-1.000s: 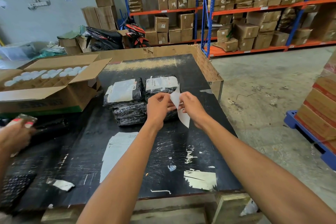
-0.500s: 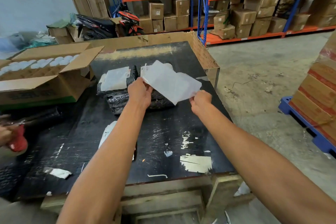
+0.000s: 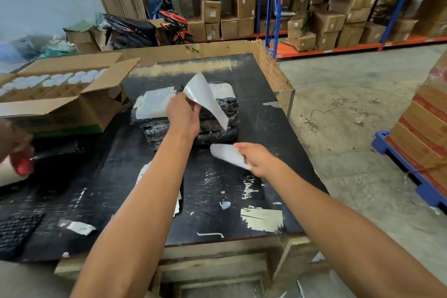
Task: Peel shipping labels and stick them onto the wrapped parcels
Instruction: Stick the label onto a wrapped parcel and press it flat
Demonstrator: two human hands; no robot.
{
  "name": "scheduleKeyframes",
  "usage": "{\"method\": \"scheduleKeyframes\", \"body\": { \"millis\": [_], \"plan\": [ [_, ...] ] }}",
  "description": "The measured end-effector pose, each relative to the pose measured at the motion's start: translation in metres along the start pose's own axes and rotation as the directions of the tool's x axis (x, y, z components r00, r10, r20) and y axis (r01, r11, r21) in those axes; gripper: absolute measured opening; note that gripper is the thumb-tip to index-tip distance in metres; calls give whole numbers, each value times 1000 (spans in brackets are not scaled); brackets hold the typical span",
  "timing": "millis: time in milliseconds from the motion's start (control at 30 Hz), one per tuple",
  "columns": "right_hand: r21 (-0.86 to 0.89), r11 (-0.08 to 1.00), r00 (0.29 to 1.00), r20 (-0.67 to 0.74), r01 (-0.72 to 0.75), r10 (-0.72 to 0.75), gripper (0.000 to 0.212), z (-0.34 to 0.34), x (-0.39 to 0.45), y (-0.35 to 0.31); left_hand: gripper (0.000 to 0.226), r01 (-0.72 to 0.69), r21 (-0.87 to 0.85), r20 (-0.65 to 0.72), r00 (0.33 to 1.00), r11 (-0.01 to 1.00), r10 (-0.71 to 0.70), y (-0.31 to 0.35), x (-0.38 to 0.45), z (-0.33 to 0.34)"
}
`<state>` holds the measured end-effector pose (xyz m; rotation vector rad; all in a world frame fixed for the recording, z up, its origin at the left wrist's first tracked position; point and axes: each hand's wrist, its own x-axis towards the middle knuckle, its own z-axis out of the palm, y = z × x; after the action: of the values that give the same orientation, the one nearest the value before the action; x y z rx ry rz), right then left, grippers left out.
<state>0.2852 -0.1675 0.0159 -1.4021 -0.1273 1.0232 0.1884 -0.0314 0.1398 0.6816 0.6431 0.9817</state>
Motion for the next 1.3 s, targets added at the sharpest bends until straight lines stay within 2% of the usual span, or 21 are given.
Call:
{"method": "scheduleKeyframes", "body": {
  "millis": [133,233,300,367,433,533,633,700,767,833,867,933,1000,1067,1167,1233,1300],
  "plan": [
    [-193,981,993,118,28,-6,27,36,-10,27,26,-22,81,11,1000,997,21,-3,-5,7],
    [-286,958,979,198,7,52,33,53,-10,43,24,-20,77,8,1000,997,20,-6,-5,0],
    [-355,933,967,250,53,40,33,57,-8,43,20,-14,67,-8,1000,998,15,-5,-3,-3],
    [-480,857,972,215,187,-92,36,52,-2,36,19,-24,71,-23,999,997,26,-2,-1,-6],
    [-572,768,950,71,289,-304,45,40,0,22,19,-34,68,-40,999,997,37,0,2,-8],
    [-531,726,832,-67,438,-551,67,20,-4,3,19,-25,66,-68,997,997,29,-2,2,-6],
    [-561,586,697,-22,585,-717,91,8,-4,-5,16,-9,88,-62,998,996,15,-8,-1,3],
    [-593,491,632,39,638,-774,80,8,-5,-11,20,22,112,-40,999,993,-18,-13,-3,9],
    [-589,450,565,13,671,-825,42,10,-7,-20,22,79,126,-2,997,989,-80,-16,-7,14],
    [-564,483,536,-83,670,-840,11,11,-7,-29,21,149,109,15,988,983,-152,-17,-10,18],
    [-523,544,565,-138,656,-814,6,10,-6,-32,21,176,96,11,984,980,-178,-16,-12,18],
    [-338,727,686,-252,598,-682,5,6,-4,-39,26,188,81,-2,982,979,-188,-14,-10,16],
    [-103,828,786,-271,551,-556,19,-2,0,-41,32,164,130,-4,986,978,-165,-11,-7,14],
    [-14,856,836,-205,517,-509,37,-11,2,-42,32,87,329,23,995,940,-100,-10,-6,13],
    [-52,870,859,-139,491,-493,42,-20,3,-45,41,-100,671,181,983,734,-31,-13,-4,10],
    [-46,881,872,-124,472,-473,42,-25,2,-48,48,-155,741,260,963,653,-66,-14,-6,10],
    [-15,897,893,-98,441,-440,41,-28,-1,-51,35,-147,739,264,961,658,-82,-16,-7,11]
  ]
}}
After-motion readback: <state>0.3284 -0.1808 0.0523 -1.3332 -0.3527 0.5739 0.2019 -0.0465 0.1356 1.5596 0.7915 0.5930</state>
